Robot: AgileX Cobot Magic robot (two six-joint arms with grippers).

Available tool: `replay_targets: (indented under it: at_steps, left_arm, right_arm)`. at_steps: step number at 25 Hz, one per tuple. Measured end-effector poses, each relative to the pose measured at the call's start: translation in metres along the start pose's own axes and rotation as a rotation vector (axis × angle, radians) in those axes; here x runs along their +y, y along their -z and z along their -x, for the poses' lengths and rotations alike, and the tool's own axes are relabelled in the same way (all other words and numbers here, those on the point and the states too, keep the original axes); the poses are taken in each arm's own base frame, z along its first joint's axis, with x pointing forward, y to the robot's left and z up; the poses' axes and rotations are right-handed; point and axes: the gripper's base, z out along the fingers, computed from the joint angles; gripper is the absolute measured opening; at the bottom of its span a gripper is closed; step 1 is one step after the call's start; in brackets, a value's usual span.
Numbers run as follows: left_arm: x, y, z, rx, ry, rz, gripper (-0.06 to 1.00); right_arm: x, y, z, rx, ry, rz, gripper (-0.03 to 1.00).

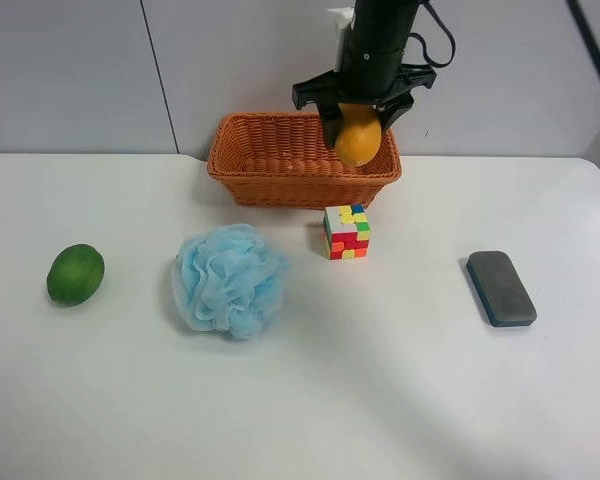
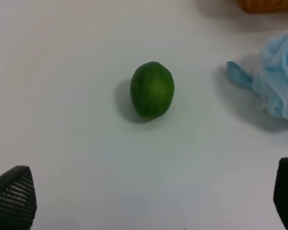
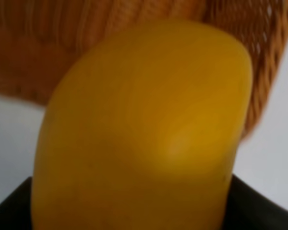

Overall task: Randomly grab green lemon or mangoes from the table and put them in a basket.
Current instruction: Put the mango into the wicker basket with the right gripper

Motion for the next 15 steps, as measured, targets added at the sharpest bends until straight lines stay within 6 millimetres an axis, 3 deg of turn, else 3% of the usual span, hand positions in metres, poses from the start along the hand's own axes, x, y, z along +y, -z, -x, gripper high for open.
replay_targets:
  at_steps: [7,15]
  left_arm:
    - [0.0,0.0,0.0,0.0,0.0,0.0,0.99]
    - [0.0,0.0,0.0,0.0,0.0,0.0,0.99]
  right_arm:
    - [-0.006,-0.05,0.03,-0.116,-0.016,0.027,0.63]
    - [-0.005,-0.079,0.041,-0.225,-0.015,0.047,0.63]
